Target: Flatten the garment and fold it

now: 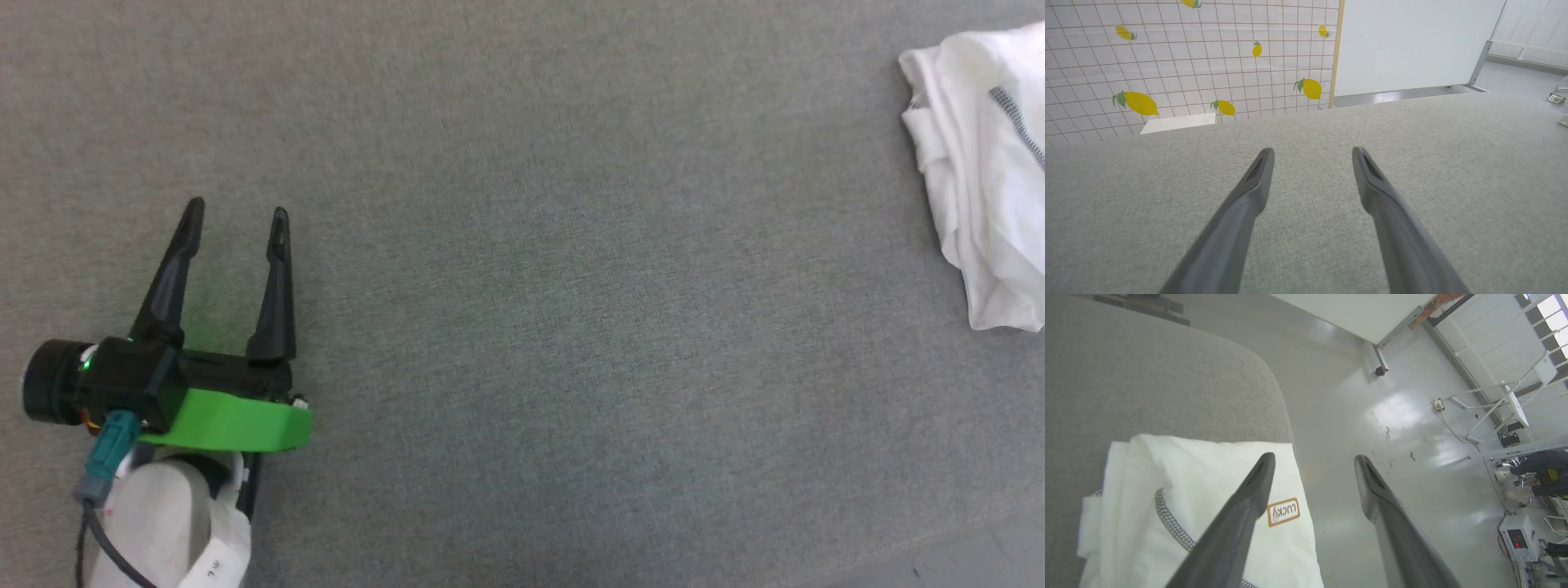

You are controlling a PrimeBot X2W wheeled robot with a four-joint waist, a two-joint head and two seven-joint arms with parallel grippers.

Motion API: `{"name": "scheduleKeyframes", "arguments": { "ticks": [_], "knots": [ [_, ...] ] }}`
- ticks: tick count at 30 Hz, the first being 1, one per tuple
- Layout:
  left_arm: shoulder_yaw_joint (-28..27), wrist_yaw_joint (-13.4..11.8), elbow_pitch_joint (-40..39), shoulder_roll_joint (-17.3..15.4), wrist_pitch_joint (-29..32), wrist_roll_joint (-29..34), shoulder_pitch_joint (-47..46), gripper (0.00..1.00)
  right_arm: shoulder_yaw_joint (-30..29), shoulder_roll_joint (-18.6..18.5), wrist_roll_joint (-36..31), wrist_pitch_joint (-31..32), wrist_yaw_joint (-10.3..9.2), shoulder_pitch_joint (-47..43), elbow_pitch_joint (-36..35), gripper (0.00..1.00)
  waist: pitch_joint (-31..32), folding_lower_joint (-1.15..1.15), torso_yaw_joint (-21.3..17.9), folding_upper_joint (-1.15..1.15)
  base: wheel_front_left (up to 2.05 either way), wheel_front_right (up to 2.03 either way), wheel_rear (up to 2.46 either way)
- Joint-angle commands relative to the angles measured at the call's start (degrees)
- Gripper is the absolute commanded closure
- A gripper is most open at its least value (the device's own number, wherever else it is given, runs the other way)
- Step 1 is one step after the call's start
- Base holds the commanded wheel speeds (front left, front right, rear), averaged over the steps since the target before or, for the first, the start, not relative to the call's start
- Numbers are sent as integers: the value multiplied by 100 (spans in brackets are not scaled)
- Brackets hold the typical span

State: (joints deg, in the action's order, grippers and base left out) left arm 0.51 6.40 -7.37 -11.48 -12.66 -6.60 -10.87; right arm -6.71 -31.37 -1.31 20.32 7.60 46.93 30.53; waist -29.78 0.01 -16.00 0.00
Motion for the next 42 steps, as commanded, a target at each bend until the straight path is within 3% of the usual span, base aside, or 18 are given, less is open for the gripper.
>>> {"name": "scheduleKeyframes", "arguments": {
  "ticks": [1, 4, 10, 16, 23, 31, 42],
  "knots": [
    [1, -58, 62, 49, -60, -78, 6, 0, 103, 39, 122, -211, -11, 196, -204, 0, 471, -1, 157, 0, 0, 0, 0],
    [10, -109, 191, 157, -135, -129, 59, 0, 330, 70, 482, -656, -11, 283, -716, 0, 839, -1, 307, 0, 0, 0, 0],
    [-114, -267, 352, 340, -213, -224, 179, 0, 525, 700, 1198, -1387, -11, -130, -1975, 0, 1501, -1, 628, 0, 0, 0, 0],
    [-134, -355, 404, 487, -229, -274, 241, 0, 261, 1776, 1440, -2072, -11, -928, -2894, 0, 1945, -1, 998, 0, 0, 0, 0],
    [-217, -536, 620, 577, -232, -287, 250, 0, 249, 2752, 1483, -2700, -11, -2038, -3174, 0, 2299, -1, 1278, 0, 0, 0, 0],
    [-169, -725, 961, 646, -233, -191, 237, 0, 341, 2847, 1706, -3375, -11, -3157, -2635, 0, 2595, -1, 1508, 0, 0, 0, 0],
    [-20, -769, 1469, 724, -233, -219, 354, 0, 421, 2849, 1536, -3526, -11, -4113, -2276, 0, 2841, -1, 1685, 0, 0, 0, 0]
  ]
}}
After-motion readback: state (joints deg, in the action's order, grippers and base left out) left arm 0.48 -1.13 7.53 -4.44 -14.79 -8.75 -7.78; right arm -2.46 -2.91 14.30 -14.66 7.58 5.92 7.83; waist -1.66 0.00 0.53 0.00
